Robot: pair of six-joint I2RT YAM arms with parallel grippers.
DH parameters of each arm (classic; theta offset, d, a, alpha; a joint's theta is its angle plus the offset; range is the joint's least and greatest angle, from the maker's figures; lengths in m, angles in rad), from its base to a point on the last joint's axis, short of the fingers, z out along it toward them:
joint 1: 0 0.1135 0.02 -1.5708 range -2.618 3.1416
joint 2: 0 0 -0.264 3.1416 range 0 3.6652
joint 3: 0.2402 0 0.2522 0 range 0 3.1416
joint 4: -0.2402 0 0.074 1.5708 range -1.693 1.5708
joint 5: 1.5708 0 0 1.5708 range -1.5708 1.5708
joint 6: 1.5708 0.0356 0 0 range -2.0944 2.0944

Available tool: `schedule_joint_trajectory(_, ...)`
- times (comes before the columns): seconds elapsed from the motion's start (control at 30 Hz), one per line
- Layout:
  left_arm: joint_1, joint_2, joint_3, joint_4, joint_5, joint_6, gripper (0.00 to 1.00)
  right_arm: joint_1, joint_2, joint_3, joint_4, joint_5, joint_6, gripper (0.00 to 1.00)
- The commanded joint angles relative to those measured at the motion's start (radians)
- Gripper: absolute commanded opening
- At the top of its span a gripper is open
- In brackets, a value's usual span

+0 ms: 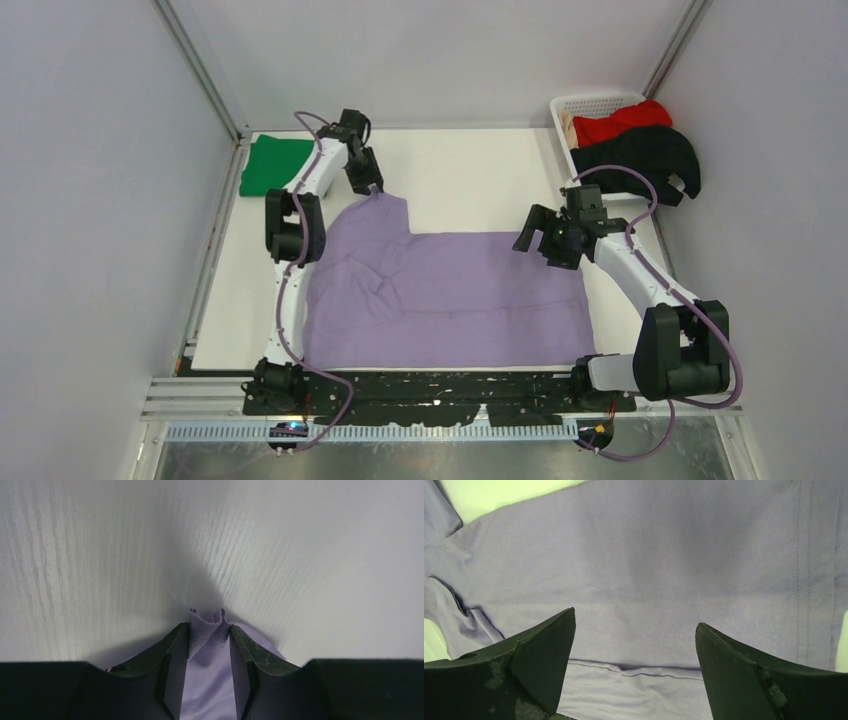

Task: Fold and stack the t-shirts
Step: Grab the side of the flattened tshirt furthest away from the robot with both arms

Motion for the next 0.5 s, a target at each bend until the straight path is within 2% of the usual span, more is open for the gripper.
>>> schedule_joint_trajectory(0.0,0.033,-0.031,-0.033,0.081,0.073,-0.053,0.38,-0.004,-0.025,0.007,0.013,-0.015,0.010,0.97)
schedule_joint_trajectory(0.47,0.053,-0.022,-0.024,0.090,0.094,-0.074,0.40,-0.003,-0.034,0.027,-0.002,0.002,0.021,0.98)
